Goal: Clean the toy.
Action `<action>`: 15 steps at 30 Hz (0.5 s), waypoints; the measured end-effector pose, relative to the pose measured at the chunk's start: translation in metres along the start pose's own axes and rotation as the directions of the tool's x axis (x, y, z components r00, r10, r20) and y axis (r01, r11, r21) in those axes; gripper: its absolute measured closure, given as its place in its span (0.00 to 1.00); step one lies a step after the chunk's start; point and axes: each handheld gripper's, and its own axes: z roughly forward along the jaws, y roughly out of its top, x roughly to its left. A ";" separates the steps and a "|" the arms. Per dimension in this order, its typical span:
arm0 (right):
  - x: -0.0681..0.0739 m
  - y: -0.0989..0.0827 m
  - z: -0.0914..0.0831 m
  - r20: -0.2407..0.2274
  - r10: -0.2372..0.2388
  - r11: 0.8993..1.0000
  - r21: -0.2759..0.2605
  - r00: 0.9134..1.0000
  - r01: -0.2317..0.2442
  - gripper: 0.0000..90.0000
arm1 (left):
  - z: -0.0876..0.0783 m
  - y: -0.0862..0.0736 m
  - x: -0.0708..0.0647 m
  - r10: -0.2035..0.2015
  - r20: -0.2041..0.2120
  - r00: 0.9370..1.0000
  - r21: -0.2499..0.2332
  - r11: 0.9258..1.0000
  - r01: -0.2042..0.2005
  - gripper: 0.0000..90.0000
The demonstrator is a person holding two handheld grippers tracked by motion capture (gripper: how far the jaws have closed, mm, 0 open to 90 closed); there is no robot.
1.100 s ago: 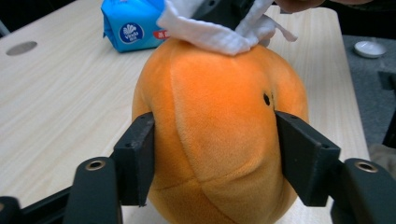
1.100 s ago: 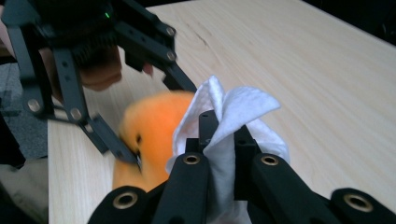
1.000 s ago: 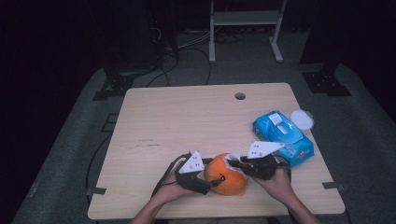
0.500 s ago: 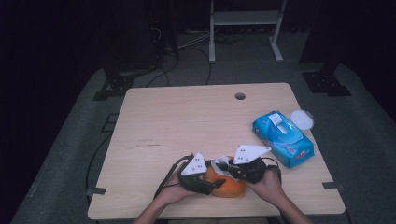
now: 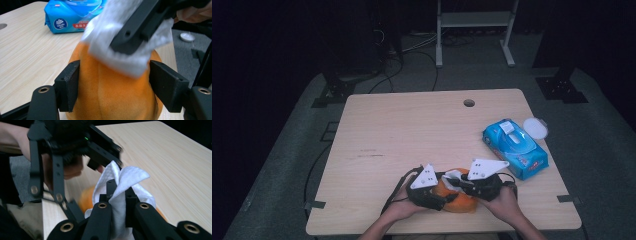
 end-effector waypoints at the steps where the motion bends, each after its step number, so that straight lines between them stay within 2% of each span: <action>1: 0.002 0.002 0.002 -0.004 -0.015 1.000 0.005 1.000 0.015 0.96 | 0.000 0.000 -0.001 0.005 -0.001 1.000 0.002 1.000 -0.005 0.32; 5: -0.001 0.002 0.002 0.006 -0.029 0.999 0.026 1.000 0.029 0.96 | -0.003 -0.003 0.002 -0.003 0.007 1.000 -0.003 1.000 0.003 0.33; 6: -0.003 0.000 -0.001 0.019 -0.021 0.999 0.031 1.000 0.021 0.96 | -0.004 -0.006 0.004 -0.022 0.009 1.000 -0.014 1.000 0.022 0.33; 7: -0.004 -0.001 -0.002 0.020 -0.008 1.000 0.026 1.000 0.007 0.96 | -0.004 -0.006 0.004 -0.022 0.009 1.000 -0.014 1.000 0.022 0.33; 8: -0.007 -0.003 -0.003 0.017 0.013 1.000 0.017 1.000 -0.013 0.96 | -0.002 -0.004 0.003 -0.015 0.004 1.000 -0.016 1.000 0.015 0.33; 10: -0.005 -0.003 -0.003 0.019 0.013 1.000 0.012 1.000 -0.013 0.96 | 0.001 -0.001 0.000 0.002 -0.006 1.000 -0.015 1.000 -0.002 0.33; 12: -0.001 0.000 0.002 -0.023 0.025 1.000 -0.010 0.999 -0.025 0.96 | 0.002 0.000 -0.002 0.022 -0.006 1.000 -0.010 1.000 -0.022 0.33; 15: 0.006 0.004 0.009 -0.021 -0.019 1.000 0.014 1.000 0.020 0.96 | -0.001 -0.002 0.000 0.024 -0.004 1.000 0.004 1.000 -0.024 0.34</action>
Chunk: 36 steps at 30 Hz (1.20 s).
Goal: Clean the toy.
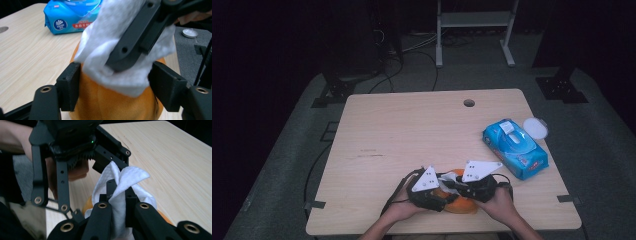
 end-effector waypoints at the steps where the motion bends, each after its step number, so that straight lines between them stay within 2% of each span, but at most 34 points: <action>1: -0.001 0.000 0.000 -0.002 -0.001 1.000 0.001 1.000 0.001 0.96 | -0.002 -0.002 0.002 -0.004 0.001 1.000 0.006 1.000 0.004 0.35; 3: -0.006 -0.003 -0.006 0.024 0.006 1.000 0.011 1.000 -0.006 0.96 | -0.005 -0.005 0.006 -0.012 0.004 1.000 0.017 1.000 0.012 0.36; 5: -0.012 -0.010 -0.013 0.053 0.012 1.000 0.018 0.999 -0.013 0.96 | -0.009 -0.010 0.011 -0.041 0.016 0.999 0.019 0.999 0.040 0.36; 7: -0.016 -0.017 -0.020 0.058 0.037 0.999 0.012 0.998 -0.038 0.96 | -0.012 -0.014 0.015 -0.067 0.028 0.997 0.015 0.998 0.067 0.36; 9: -0.018 -0.021 -0.025 0.056 0.054 0.999 0.007 0.997 -0.054 0.96 | -0.012 -0.014 0.013 -0.072 0.034 0.997 0.009 0.997 0.072 0.36; 13: -0.012 -0.021 -0.020 0.057 0.028 0.999 0.021 0.998 -0.029 0.96 | -0.011 -0.009 0.014 -0.082 0.035 0.996 0.011 0.997 0.082 0.20; 14: -0.008 -0.020 -0.016 0.060 0.008 1.000 0.026 0.998 -0.010 0.96 | -0.011 -0.006 0.017 -0.083 0.038 0.996 -0.014 0.996 0.084 0.18; 16: -0.007 -0.020 -0.016 0.058 0.006 1.000 0.024 0.998 -0.007 0.96 | -0.010 -0.005 0.018 -0.094 0.043 0.995 -0.022 0.995 0.095 0.20; 17: -0.006 -0.018 -0.015 0.068 -0.009 0.999 0.034 0.998 0.007 0.96 | -0.007 -0.005 0.015 -0.071 0.031 0.997 -0.016 0.997 0.072 0.27; 19: -0.007 -0.017 -0.015 0.075 -0.016 0.999 0.037 0.997 0.013 0.96 | -0.006 -0.006 0.014 -0.065 0.024 0.998 -0.015 0.998 0.065 0.33; 20: -0.011 -0.014 -0.016 0.067 0.030 0.999 0.011 0.997 -0.030 0.96 | -0.005 -0.005 0.012 -0.069 0.026 0.997 -0.018 0.997 0.069 0.34; 21: -0.010 -0.011 -0.014 0.065 0.030 1.000 0.005 0.997 -0.030 0.96 | -0.002 -0.002 0.007 -0.025 0.017 1.000 -0.011 1.000 0.025 0.34; 22: -0.009 -0.008 -0.011 0.064 0.022 1.000 0.006 0.998 -0.022 0.96 | -0.001 0.000 0.003 0.002 0.010 1.000 -0.007 1.000 -0.002 0.34; 24: -0.001 -0.002 -0.002 0.057 -0.026 0.999 0.020 0.998 0.025 0.96 | -0.001 0.000 0.000 0.026 -0.003 1.000 0.004 1.000 -0.026 0.35; 25: -0.001 -0.002 -0.002 0.057 -0.026 0.999 0.020 0.998 0.025 0.96 | -0.001 0.000 0.000 0.026 -0.003 1.000 0.004 1.000 -0.026 0.36; 26: 0.002 0.001 0.002 0.066 -0.053 0.998 0.033 0.996 0.051 0.96 | -0.004 -0.002 0.001 0.026 -0.001 1.000 0.005 1.000 -0.026 0.36; 27: 0.002 0.002 0.002 0.066 -0.067 0.997 0.042 0.996 0.064 0.96 | -0.007 -0.006 0.004 0.005 0.001 1.000 0.004 1.000 -0.005 0.39; 29: -0.001 0.000 -0.001 0.075 -0.058 0.997 0.047 0.995 0.055 0.96 | -0.010 -0.009 0.008 -0.023 0.001 1.000 0.002 1.000 0.023 0.39; 30: -0.004 -0.002 -0.003 0.084 -0.059 0.997 0.053 0.995 0.055 0.96 | -0.011 -0.012 0.011 -0.058 0.008 0.998 -0.005 0.998 0.058 0.39; 33: -0.008 -0.009 -0.013 0.097 -0.035 0.998 0.051 0.995 0.030 0.96 | -0.012 -0.015 0.014 -0.087 0.012 0.996 -0.009 0.996 0.087 0.39; 36: -0.012 -0.014 -0.019 0.089 -0.008 0.999 0.039 0.996 0.004 0.96 | -0.012 -0.015 0.015 -0.082 0.014 0.997 -0.011 0.997 0.082 0.39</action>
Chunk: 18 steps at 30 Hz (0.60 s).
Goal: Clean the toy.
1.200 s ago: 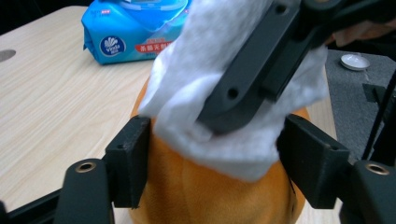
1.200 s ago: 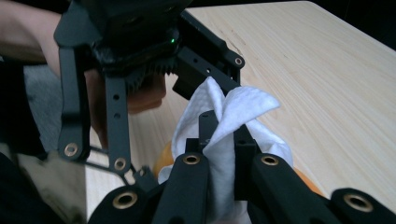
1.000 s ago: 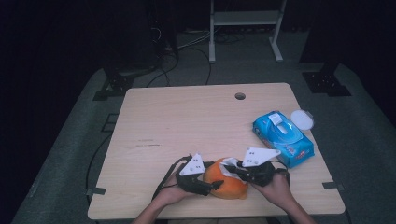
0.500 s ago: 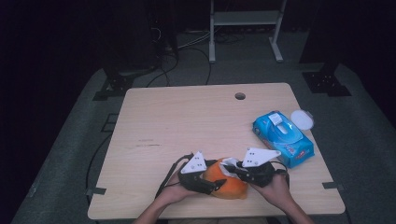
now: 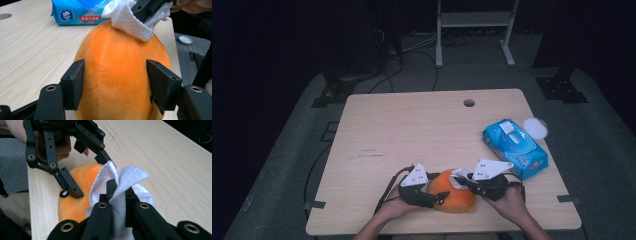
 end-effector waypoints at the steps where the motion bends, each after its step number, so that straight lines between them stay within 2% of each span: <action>1: 0.000 -0.001 -0.001 0.000 0.001 1.000 -0.001 1.000 -0.001 0.96 | 0.000 0.000 0.000 0.002 0.003 1.000 0.001 1.000 -0.002 0.38; 3: 0.000 -0.002 0.000 -0.008 0.002 1.000 0.000 1.000 -0.002 0.96 | 0.002 0.004 0.001 0.008 0.010 1.000 -0.002 1.000 -0.008 0.33; 5: 0.003 -0.001 0.003 -0.015 -0.005 1.000 0.003 1.000 0.005 0.96 | 0.004 0.008 0.003 0.002 0.006 1.000 -0.012 1.000 -0.002 0.20; 7: 0.005 0.000 0.006 -0.018 -0.008 1.000 -0.001 1.000 0.008 0.96 | 0.008 0.010 0.002 0.016 0.012 1.000 -0.036 0.999 -0.016 0.17; 8: 0.006 0.001 0.007 -0.023 -0.008 1.000 -0.004 1.000 0.008 0.96 | 0.008 0.010 0.002 0.016 0.012 1.000 -0.036 0.999 -0.016 0.19; 9: 0.007 0.002 0.007 -0.017 -0.021 1.000 0.003 1.000 0.021 0.96 | 0.009 0.010 -0.001 0.057 -0.005 0.998 -0.012 0.998 -0.057 0.27; 12: 0.002 0.001 0.004 -0.018 -0.015 1.000 0.001 1.000 0.015 0.96 | 0.006 0.009 0.001 0.039 -0.012 0.999 0.006 0.999 -0.039 0.37; 15: -0.003 -0.003 -0.001 -0.003 0.007 1.000 0.005 1.000 -0.007 0.96 | 0.002 0.005 0.005 0.016 -0.015 1.000 0.016 1.000 -0.016 0.39; 18: -0.008 -0.010 -0.007 -0.001 0.036 0.999 -0.005 0.999 -0.036 0.96 | -0.001 0.002 0.007 0.013 -0.011 1.000 0.012 1.000 -0.013 0.40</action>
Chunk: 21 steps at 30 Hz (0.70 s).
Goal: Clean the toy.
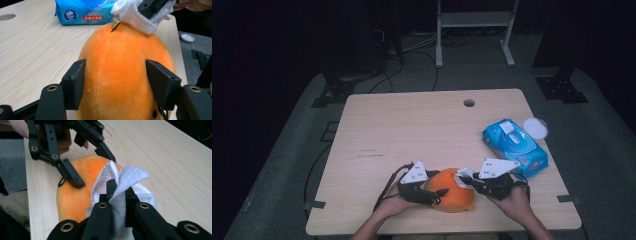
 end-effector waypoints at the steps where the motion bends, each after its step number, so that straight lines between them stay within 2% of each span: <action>1: -0.001 -0.001 -0.001 -0.009 0.014 1.000 -0.006 1.000 -0.014 0.96 | -0.001 0.000 0.000 0.000 0.001 1.000 0.000 1.000 0.000 0.40; 3: 0.000 0.000 0.001 -0.010 0.010 1.000 0.001 1.000 -0.010 0.96 | 0.000 0.003 -0.001 0.000 0.010 1.000 0.000 1.000 0.000 0.36; 7: 0.006 0.002 0.007 -0.017 -0.008 1.000 0.006 1.000 0.008 0.96 | 0.001 0.009 0.003 -0.014 0.044 0.999 -0.017 1.000 0.015 0.22; 9: 0.009 0.006 0.011 -0.034 -0.018 1.000 -0.004 0.999 0.018 0.96 | 0.003 0.009 0.002 0.006 0.039 0.999 -0.009 1.000 -0.006 0.27; 10: 0.010 0.007 0.012 -0.034 -0.027 1.000 0.001 0.999 0.027 0.96 | 0.003 0.008 0.000 0.028 0.020 0.999 0.004 1.000 -0.028 0.31; 12: 0.011 0.009 0.014 -0.017 -0.053 0.999 0.013 0.998 0.053 0.96 | 0.001 0.006 0.002 0.008 0.015 1.000 0.010 1.000 -0.008 0.37; 14: 0.009 0.009 0.013 -0.017 -0.043 0.999 0.008 0.999 0.043 0.96 | 0.000 0.005 0.003 0.006 0.011 1.000 0.011 1.000 -0.006 0.39; 17: 0.000 0.004 0.006 -0.018 -0.003 1.000 -0.004 1.000 0.003 0.96 | -0.002 0.002 0.005 0.001 0.020 1.000 0.009 1.000 -0.001 0.41; 21: -0.003 -0.001 0.002 -0.020 0.014 1.000 -0.008 1.000 -0.015 0.96 | -0.004 0.000 0.005 0.001 0.028 1.000 0.008 1.000 -0.001 0.42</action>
